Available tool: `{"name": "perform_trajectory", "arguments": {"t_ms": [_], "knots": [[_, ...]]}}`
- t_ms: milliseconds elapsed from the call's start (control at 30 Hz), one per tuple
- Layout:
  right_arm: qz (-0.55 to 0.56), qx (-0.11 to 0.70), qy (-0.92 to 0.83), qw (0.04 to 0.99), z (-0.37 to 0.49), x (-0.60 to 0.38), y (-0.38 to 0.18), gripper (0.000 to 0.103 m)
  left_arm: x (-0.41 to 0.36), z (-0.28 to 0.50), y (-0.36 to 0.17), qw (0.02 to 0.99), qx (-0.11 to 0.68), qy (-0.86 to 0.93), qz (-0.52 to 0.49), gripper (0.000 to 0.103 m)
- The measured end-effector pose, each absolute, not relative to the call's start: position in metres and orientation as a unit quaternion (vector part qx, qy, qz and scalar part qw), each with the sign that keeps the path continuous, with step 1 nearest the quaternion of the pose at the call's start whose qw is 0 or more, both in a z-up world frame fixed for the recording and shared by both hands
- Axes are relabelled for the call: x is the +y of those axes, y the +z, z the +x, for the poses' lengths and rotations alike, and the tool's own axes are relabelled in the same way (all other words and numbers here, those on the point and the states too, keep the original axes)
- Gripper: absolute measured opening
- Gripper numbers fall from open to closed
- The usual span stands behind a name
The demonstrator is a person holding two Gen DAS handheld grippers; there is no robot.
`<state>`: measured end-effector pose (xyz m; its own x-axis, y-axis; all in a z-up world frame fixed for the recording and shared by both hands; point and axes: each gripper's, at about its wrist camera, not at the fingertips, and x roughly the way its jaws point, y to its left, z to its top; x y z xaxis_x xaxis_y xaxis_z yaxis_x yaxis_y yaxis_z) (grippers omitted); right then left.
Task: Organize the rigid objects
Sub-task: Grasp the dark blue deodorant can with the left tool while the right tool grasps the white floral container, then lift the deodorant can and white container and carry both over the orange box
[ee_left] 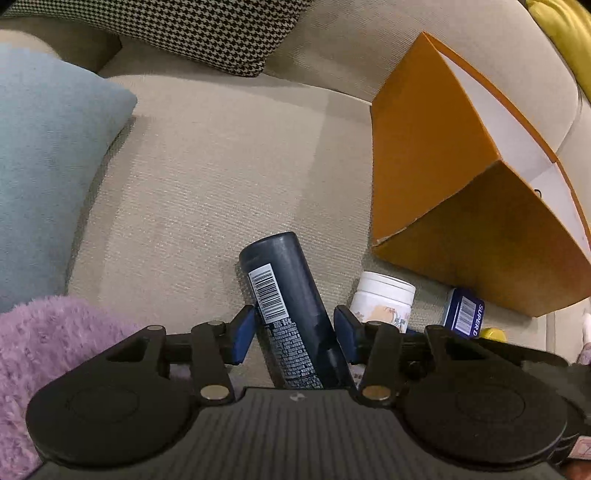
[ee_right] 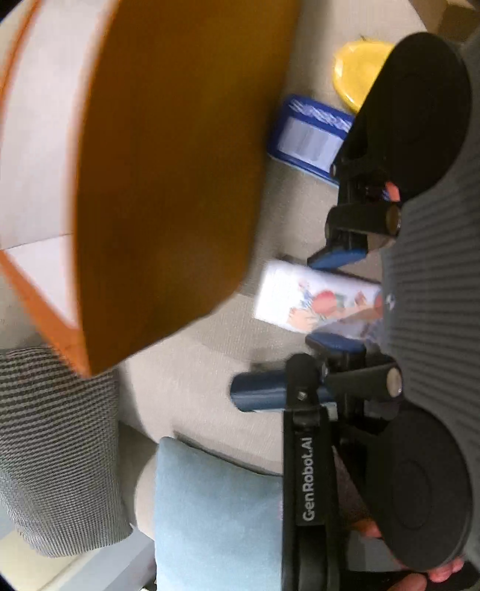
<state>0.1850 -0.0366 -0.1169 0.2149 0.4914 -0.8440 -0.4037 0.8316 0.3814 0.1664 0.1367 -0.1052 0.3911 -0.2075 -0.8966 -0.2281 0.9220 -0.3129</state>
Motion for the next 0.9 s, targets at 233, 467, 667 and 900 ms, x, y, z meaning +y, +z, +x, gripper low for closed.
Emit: {"name": "perform_trajectory", "arguments": {"t_ms": [233,467,667,900], "knots": [[0.044,0.544,0.282,0.789,0.178,-0.037,-0.113,0.04,0.135,0.171,-0.114,0.807,0.557,0.014,-0.198,0.056],[0.056,0.529,0.279,0.799,0.172,-0.049,-0.094,0.028,0.13,0.167,-0.113,0.817,0.542,0.022,-0.195,0.053],[0.031,0.473,0.287,0.833,0.155,-0.054,-0.069,0.025,0.125,0.148,-0.095,0.851,0.489,0.001,-0.191,0.046],[-0.007,0.405,0.293,0.866,0.145,-0.058,-0.033,0.024,0.112,0.129,-0.058,0.887,0.43,-0.018,-0.166,0.041]]}}
